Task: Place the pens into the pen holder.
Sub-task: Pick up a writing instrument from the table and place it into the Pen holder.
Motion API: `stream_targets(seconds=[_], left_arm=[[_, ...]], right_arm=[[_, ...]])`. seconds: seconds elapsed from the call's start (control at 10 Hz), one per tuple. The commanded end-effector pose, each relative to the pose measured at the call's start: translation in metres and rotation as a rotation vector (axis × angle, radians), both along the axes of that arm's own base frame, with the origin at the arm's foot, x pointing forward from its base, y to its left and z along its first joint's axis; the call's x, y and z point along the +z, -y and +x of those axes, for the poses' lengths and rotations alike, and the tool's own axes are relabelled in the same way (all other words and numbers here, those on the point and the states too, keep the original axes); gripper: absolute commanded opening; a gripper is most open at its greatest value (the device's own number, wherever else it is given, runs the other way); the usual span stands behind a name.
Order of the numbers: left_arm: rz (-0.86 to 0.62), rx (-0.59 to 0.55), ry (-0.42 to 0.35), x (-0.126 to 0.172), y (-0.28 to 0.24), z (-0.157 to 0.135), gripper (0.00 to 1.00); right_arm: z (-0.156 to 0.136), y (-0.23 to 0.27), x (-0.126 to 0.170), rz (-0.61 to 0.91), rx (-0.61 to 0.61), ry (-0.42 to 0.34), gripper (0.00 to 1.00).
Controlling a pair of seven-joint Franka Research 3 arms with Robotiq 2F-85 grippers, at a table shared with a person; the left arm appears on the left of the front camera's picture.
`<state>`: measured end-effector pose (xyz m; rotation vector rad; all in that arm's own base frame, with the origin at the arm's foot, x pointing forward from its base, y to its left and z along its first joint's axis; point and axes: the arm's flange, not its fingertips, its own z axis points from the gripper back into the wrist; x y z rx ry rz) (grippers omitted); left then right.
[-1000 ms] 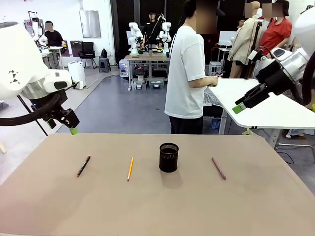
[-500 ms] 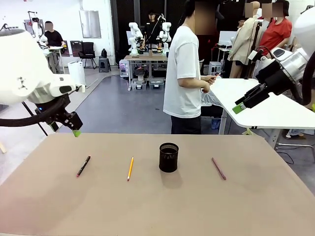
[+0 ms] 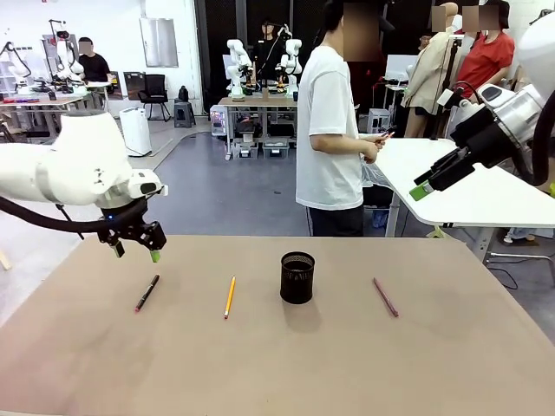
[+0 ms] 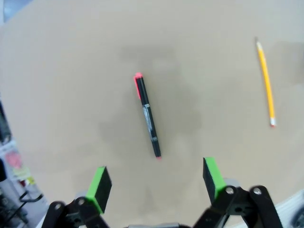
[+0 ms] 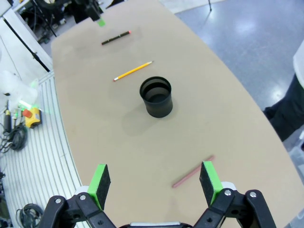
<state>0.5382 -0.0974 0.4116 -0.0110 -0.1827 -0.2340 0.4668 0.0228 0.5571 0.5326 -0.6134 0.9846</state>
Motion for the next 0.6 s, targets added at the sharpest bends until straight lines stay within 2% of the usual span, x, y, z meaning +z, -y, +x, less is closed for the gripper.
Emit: stream_targets(seconds=[0.0, 0.2, 0.4, 0.5], left_arm=[[0.048, 0.049, -0.034, -0.013, 0.002, 0.039, 1.00], [0.067, 0.122, -0.052, -0.033, -0.001, 0.063, 1.00], [0.080, 0.151, -0.057, -0.049, -0.002, 0.075, 1.00], [0.065, 0.160, -0.086, -0.058, 0.000, 0.075, 1.00]], right_arm=[[0.000, 0.000, 0.001, 0.009, 0.007, 0.006, 1.00], [0.000, 0.000, 0.001, 0.009, 0.007, 0.006, 1.00], [0.000, 0.000, 0.001, 0.009, 0.007, 0.006, 1.00], [0.000, 0.000, 0.001, 0.009, 0.007, 0.006, 1.00]])
